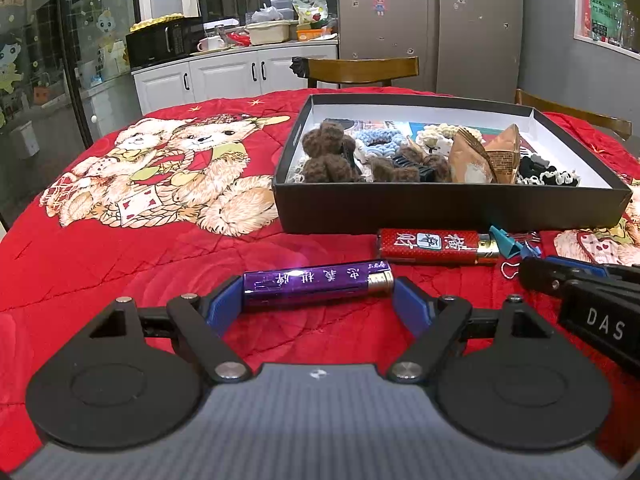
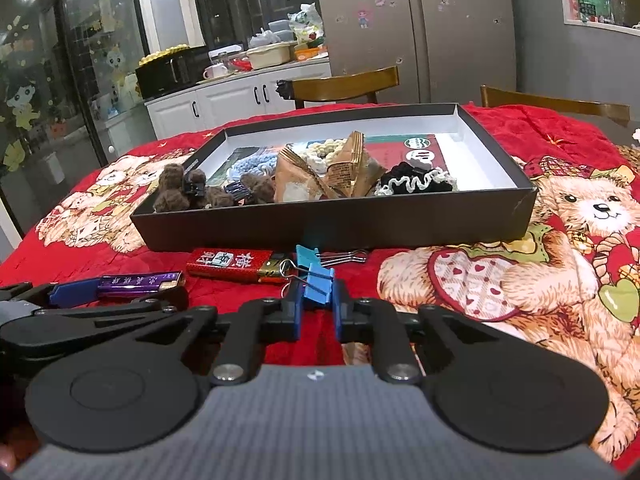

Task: Organize objects
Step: 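Close the left tool on the purple tube while the right tool grasps a blue binder clip, then lift the purple tube and blue clip and carry both over the black box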

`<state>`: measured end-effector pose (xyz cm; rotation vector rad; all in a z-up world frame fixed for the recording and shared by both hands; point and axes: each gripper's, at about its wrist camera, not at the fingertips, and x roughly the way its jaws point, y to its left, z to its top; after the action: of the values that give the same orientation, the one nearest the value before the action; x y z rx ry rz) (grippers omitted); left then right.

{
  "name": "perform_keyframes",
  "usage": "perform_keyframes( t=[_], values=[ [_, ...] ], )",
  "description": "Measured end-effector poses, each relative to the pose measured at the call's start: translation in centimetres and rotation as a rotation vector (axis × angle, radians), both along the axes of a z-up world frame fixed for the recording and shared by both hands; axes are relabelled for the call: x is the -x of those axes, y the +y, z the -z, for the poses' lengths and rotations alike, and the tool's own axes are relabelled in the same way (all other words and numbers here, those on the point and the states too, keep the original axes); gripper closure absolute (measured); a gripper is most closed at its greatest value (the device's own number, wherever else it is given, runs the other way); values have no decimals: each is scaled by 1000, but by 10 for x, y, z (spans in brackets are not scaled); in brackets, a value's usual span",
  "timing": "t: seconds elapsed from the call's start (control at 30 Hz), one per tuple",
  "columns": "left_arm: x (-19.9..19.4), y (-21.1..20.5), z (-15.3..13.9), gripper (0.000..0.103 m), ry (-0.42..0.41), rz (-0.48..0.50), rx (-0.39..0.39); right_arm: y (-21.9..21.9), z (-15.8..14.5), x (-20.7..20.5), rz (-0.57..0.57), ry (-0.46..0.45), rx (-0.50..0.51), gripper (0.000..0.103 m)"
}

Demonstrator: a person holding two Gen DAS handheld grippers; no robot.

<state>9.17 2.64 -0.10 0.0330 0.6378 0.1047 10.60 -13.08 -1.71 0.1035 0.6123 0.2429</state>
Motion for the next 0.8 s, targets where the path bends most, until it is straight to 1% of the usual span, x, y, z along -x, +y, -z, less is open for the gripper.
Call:
perform_keyframes(
  t=[0.17, 0.33, 0.6, 0.8],
  values=[
    [1, -1, -1, 19, -10, 3, -3, -1, -3, 2, -5, -19, -11, 86],
    [7, -4, -4, 19, -41, 29, -5, -2, -7, 5, -16, -49, -24, 86],
    [11, 2, -11, 19, -103, 55, 84, -8, -17, 8, -23, -74, -78, 86],
    [14, 4, -16, 19, -139, 67, 101, -15, -25, 10, -49, -87, -140, 86]
  ],
)
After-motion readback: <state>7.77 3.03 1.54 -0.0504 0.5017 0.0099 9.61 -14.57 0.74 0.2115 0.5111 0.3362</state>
